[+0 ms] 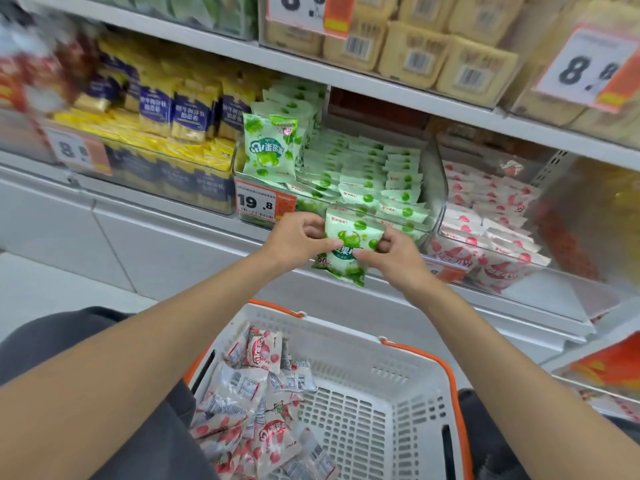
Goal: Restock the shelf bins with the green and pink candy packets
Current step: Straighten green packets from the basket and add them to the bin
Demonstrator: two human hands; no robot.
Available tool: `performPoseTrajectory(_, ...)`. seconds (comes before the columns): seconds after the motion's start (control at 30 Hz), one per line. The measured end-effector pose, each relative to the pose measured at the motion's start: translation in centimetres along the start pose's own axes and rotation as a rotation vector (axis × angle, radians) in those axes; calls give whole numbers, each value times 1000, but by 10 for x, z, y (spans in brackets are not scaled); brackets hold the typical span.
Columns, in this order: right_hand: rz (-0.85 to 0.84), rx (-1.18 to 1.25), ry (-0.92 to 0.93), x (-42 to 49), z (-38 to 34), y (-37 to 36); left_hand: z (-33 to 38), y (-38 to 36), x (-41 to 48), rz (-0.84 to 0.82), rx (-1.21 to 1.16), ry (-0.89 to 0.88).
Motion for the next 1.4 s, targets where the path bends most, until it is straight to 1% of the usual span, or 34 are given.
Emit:
performPoseTrajectory(0.07, 68, 42, -9, 8, -10, 11, 13, 10, 3, 126, 101, -75)
performPoseTrajectory(0.17, 128, 76, -30, 25, -27, 27, 34, 37, 3, 388, 297, -198)
performPoseTrajectory(0.23, 165, 103, -13, 36, -45, 37, 46, 55, 5, 540, 406, -312)
performPoseTrajectory(0.33, 239, 190, -12, 61, -67, 46, 59, 75, 17, 686, 599, -499)
performPoseTrajectory(0.4, 338, 193, -29, 90, -75, 53, 59, 79, 30, 696, 722, -587)
performPoseTrajectory(0.47, 393, 160, -54, 124, -79, 52, 54, 79, 40, 671, 821, -679)
performPoseTrajectory(0.57, 424, 79, -119, 171, -84, 44, 47, 78, 46, 665, 904, -810)
performPoseTrajectory(0.63, 479, -29, -79, 197, -97, 43, 45, 78, 48, 666, 926, -857)
performPoseTrajectory(0.77, 496, -102, -35, 235, -101, 32, 43, 76, 48, 701, 971, -869)
performPoseTrajectory(0.93, 404, -40, 9, 254, -97, 10, 44, 76, 47, 725, 964, -879)
performPoseTrajectory(0.97, 421, -51, 9, 259, -96, 10, 44, 76, 46, 724, 961, -880)
performPoseTrajectory(1.03, 519, -21, -15, 261, -98, 15, 44, 75, 46, 720, 956, -883)
performPoseTrajectory(1.13, 588, 24, 0, 261, -109, 20, 45, 76, 45, 718, 950, -878)
performPoseTrajectory(1.2, 621, -13, -23, 268, -105, 29, 45, 75, 46, 719, 951, -873)
performPoseTrajectory(1.27, 603, -18, -40, 278, -94, 33, 45, 75, 46, 723, 958, -870)
performPoseTrajectory(1.33, 574, -165, -52, 282, -92, 26, 45, 74, 46, 724, 961, -873)
performPoseTrajectory(1.4, 555, -246, -24, 286, -98, 21, 45, 75, 46, 721, 960, -871)
Point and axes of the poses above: each hand's wrist, its own x-axis towards the middle knuckle, its own y-axis out of the back of the hand, z = x × y, the point moved 8 cm from there along x, towards the middle knuckle, and after that the axes turned 4 degrees about -x, right-handed, at the moved point
